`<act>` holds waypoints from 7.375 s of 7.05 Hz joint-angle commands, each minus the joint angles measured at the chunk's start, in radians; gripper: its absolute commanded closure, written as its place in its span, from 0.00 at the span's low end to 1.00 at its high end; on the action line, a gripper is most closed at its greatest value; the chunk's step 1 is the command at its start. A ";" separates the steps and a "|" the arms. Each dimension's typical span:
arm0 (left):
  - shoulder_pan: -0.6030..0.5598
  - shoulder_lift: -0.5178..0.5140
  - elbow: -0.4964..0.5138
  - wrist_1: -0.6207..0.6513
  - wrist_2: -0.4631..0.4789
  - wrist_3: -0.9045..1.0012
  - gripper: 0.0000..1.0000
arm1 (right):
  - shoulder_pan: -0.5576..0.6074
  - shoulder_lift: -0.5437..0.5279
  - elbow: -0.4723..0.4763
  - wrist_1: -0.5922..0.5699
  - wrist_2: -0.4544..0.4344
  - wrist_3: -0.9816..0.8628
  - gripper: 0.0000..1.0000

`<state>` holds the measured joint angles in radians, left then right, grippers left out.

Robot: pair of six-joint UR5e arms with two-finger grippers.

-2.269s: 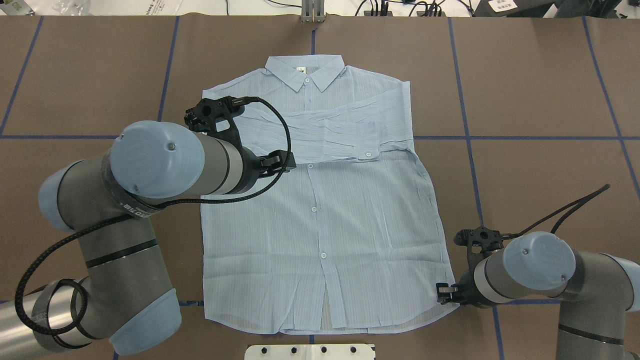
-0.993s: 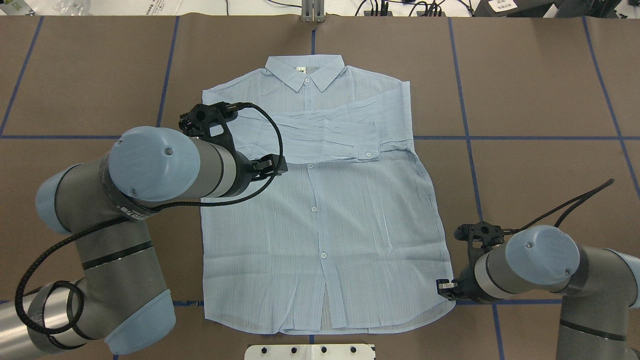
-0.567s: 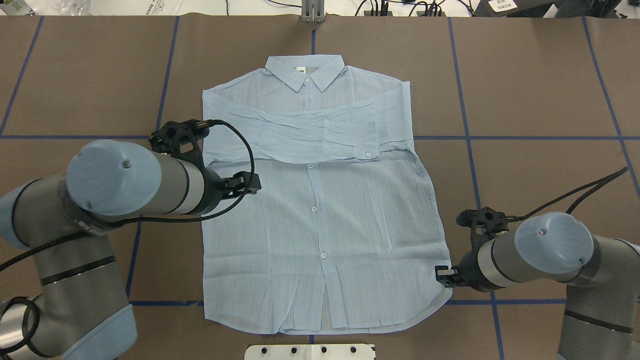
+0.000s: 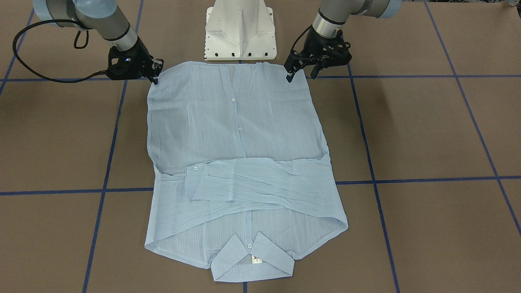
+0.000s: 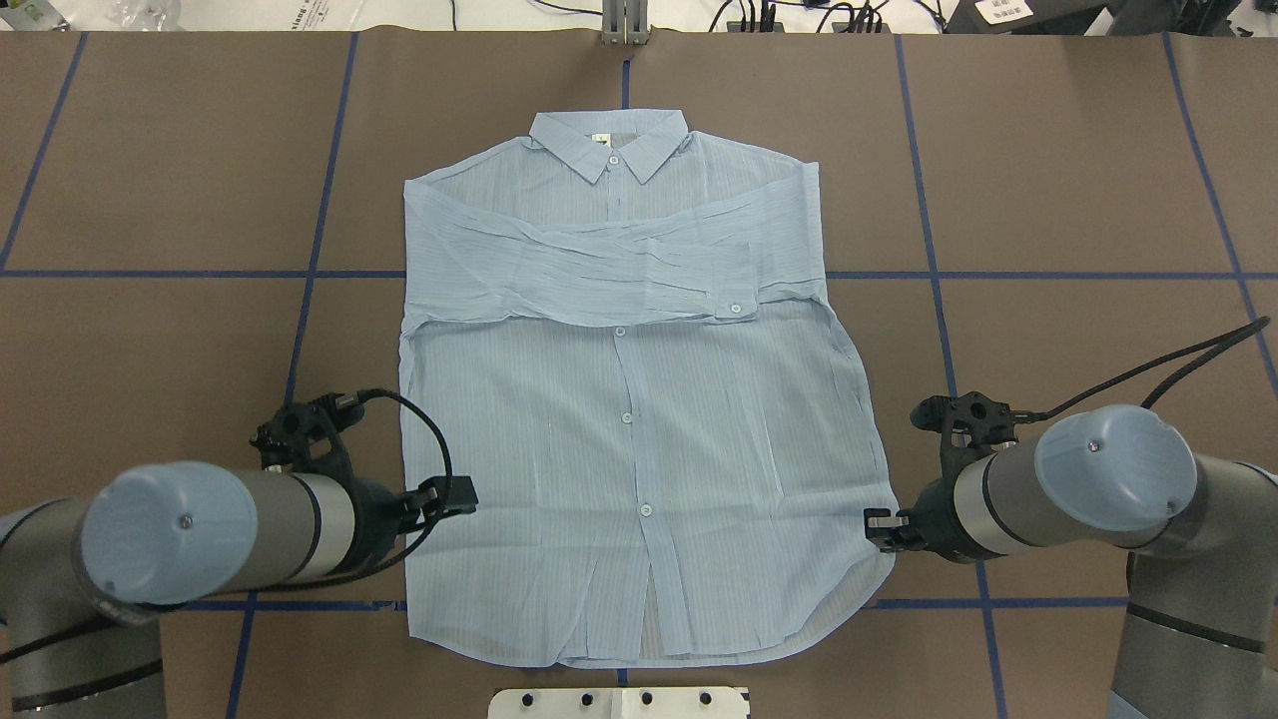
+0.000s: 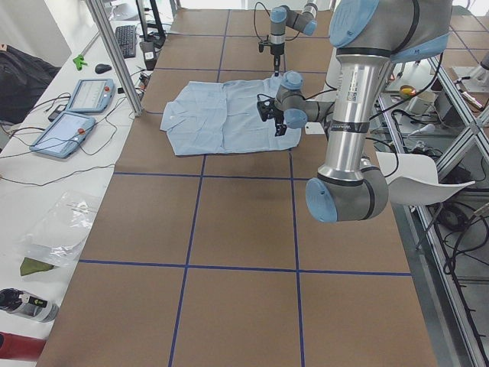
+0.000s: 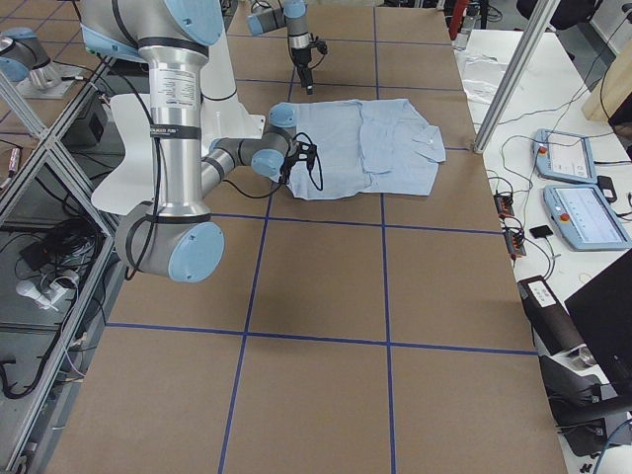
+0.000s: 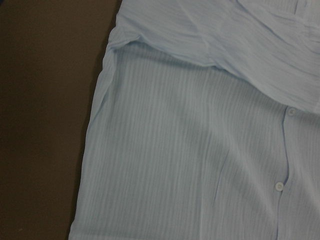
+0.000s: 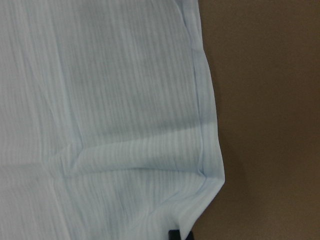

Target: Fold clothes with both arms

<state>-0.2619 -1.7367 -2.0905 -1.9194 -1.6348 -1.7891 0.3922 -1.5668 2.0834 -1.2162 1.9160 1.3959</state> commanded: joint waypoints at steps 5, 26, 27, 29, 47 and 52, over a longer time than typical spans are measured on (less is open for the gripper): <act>0.095 0.022 0.066 -0.006 0.047 -0.061 0.17 | 0.013 0.001 0.018 0.001 0.014 -0.001 1.00; 0.129 0.011 0.063 0.057 0.039 -0.061 1.00 | 0.062 -0.006 0.015 -0.003 0.063 -0.003 1.00; 0.124 0.017 0.053 0.057 0.014 -0.059 1.00 | 0.065 -0.006 0.015 -0.003 0.064 -0.003 1.00; 0.103 0.023 0.026 0.059 -0.014 -0.050 1.00 | 0.080 -0.007 0.014 -0.003 0.072 -0.008 1.00; -0.597 -0.312 0.356 -0.069 -0.347 0.422 1.00 | 0.601 0.569 -0.501 0.003 0.297 -0.069 1.00; -0.666 -0.472 0.790 -0.337 -0.349 0.467 1.00 | 0.625 0.723 -0.767 0.009 0.297 -0.077 1.00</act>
<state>-0.9144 -2.1652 -1.4033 -2.1899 -1.9822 -1.3302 1.0086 -0.8546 1.3505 -1.2076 2.2125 1.3197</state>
